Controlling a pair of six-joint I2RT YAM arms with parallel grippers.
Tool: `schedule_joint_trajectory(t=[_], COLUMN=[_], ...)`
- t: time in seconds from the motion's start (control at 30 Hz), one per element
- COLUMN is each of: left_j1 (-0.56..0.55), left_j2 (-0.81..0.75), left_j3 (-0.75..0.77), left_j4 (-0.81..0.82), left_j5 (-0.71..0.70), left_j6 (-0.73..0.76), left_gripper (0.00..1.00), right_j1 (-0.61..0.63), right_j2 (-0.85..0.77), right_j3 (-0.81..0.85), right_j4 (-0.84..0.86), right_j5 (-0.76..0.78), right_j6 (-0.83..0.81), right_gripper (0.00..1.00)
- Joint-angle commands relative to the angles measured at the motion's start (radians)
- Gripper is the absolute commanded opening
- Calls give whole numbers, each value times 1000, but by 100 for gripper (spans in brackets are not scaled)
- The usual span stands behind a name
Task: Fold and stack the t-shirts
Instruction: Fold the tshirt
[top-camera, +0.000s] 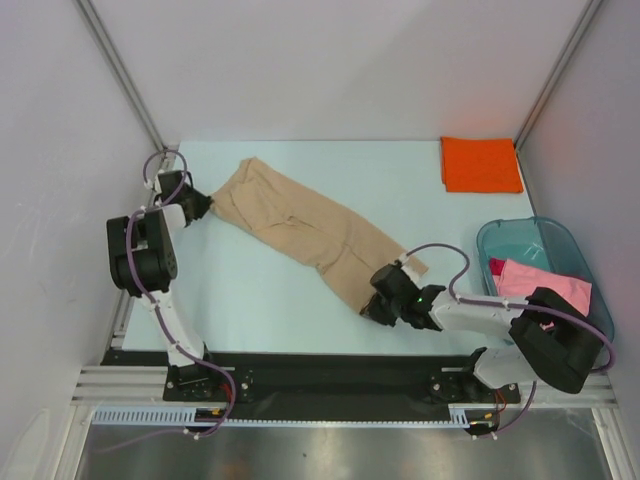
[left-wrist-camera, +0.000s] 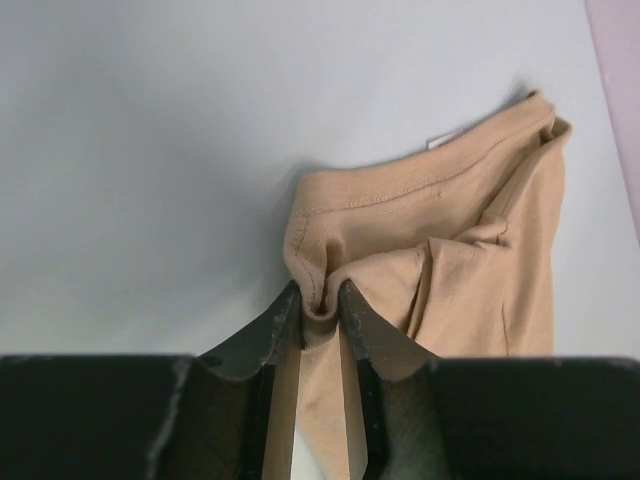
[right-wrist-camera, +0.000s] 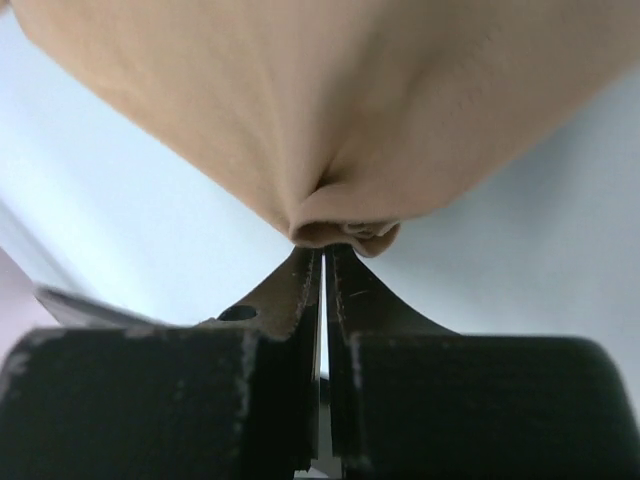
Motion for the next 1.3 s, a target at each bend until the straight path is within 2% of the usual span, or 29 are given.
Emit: schedule_joint_trajectory(t=[0.0, 0.1, 0.2, 0.23, 0.27, 0.33, 0.37, 0.4, 0.43, 0.47, 0.5, 0.53, 0.6, 0.63, 0.67, 0.73, 0.83, 0.87, 1.03, 1.27], left_j1=[49, 80, 91, 91, 92, 91, 92, 92, 92, 91, 91, 91, 92, 94, 92, 92, 92, 91, 91, 91], left_j2=[38, 98, 156, 170, 174, 133, 109, 57, 31, 4, -28, -81, -135, -175, -187, -201, -207, -197, -91, 33], left_j3=[134, 263, 365, 401, 437, 427, 400, 389, 381, 355, 337, 314, 234, 205, 147, 96, 8, -16, 27, 126], left_j4=[-27, -110, -129, -208, -225, -228, -230, -241, -265, -273, -277, -279, -282, -271, -261, -227, -172, -158, -141, -141], left_j5=[42, 105, 196, 203, 208, 214, 200, 185, 159, 151, 146, 139, 137, 155, 172, 209, 252, 261, 324, 338], left_j6=[79, 123, 172, 189, 209, 223, 234, 240, 246, 257, 257, 257, 248, 240, 228, 209, 168, 156, 136, 113], left_gripper=[26, 26, 32, 40, 45, 55, 58, 61, 63, 64, 65, 68, 69, 71, 70, 71, 71, 71, 66, 62], right_j1=[154, 255, 289, 291, 291, 291, 286, 280, 273, 259, 225, 185, 14, -48, -165, -240, -297, -306, -358, -370], right_j2=[15, 11, 6, 5, -1, -21, -37, -47, -60, -83, -84, -80, -26, 9, 44, 171, 362, 423, 781, 1113], right_j3=[27, 56, 101, 120, 139, 199, 219, 281, 306, 331, 352, 405, 446, 508, 541, 623, 820, 937, 1268, 1685], right_j4=[-106, -141, -152, -166, -176, -215, -216, -280, -300, -304, -298, -298, -237, -217, -190, -115, -77, -72, -68, -199], right_j5=[20, 12, -24, -40, -47, -55, -76, -78, -46, -44, -60, -102, -182, -283, -328, -423, -443, -460, -610, -686], right_j6=[116, 106, 5, -76, -116, -199, -297, -337, -383, -449, -561, -621, -753, -778, -801, -882, -988, -1000, -996, -1008], right_gripper=[0, 0, 2, 14, 21, 41, 51, 55, 64, 70, 72, 72, 75, 75, 76, 75, 75, 75, 72, 70])
